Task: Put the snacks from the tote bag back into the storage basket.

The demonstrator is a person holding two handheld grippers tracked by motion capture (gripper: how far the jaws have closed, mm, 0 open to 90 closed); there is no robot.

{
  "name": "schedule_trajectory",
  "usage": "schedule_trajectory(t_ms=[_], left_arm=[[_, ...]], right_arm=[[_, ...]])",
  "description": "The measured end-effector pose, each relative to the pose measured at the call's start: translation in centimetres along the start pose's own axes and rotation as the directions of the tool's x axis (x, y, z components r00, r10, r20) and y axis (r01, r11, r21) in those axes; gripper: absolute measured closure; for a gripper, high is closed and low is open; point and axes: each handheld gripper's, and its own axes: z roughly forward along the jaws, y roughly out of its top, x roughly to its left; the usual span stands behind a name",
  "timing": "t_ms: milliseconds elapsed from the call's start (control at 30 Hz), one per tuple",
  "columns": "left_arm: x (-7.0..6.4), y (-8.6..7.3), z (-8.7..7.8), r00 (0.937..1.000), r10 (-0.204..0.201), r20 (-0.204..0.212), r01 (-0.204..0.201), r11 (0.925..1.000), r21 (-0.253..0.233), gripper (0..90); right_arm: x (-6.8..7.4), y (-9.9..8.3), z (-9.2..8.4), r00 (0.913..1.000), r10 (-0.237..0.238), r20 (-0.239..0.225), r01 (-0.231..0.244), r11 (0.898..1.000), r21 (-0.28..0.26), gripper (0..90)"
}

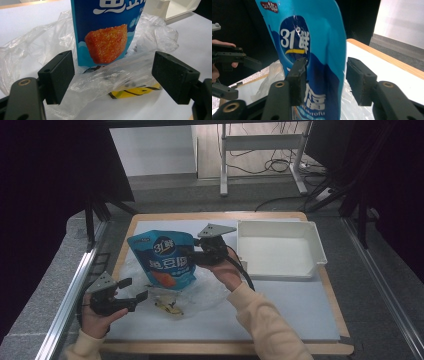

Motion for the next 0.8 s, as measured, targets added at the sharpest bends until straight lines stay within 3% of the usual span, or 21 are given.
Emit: schedule_trajectory(t_ms=[433, 800], left_arm=[[0.2, 0.0, -0.3, 0.9999, -0.005, -0.009, 0.005, 1.0000, -0.007, 18.5], [0.2, 0.0, -0.3, 0.9999, -0.007, -0.011, 0.007, 1.0000, -0.005, 18.5]], right_arm=[[0.0, 1.2, 1.0, 0.9990, -0.017, -0.041, 0.017, 1.000, -0.001, 71.9], [-0.9, 1.1, 1.1, 0.9932, -0.025, -0.114, 0.024, 1.000, -0.013, 85.8]])
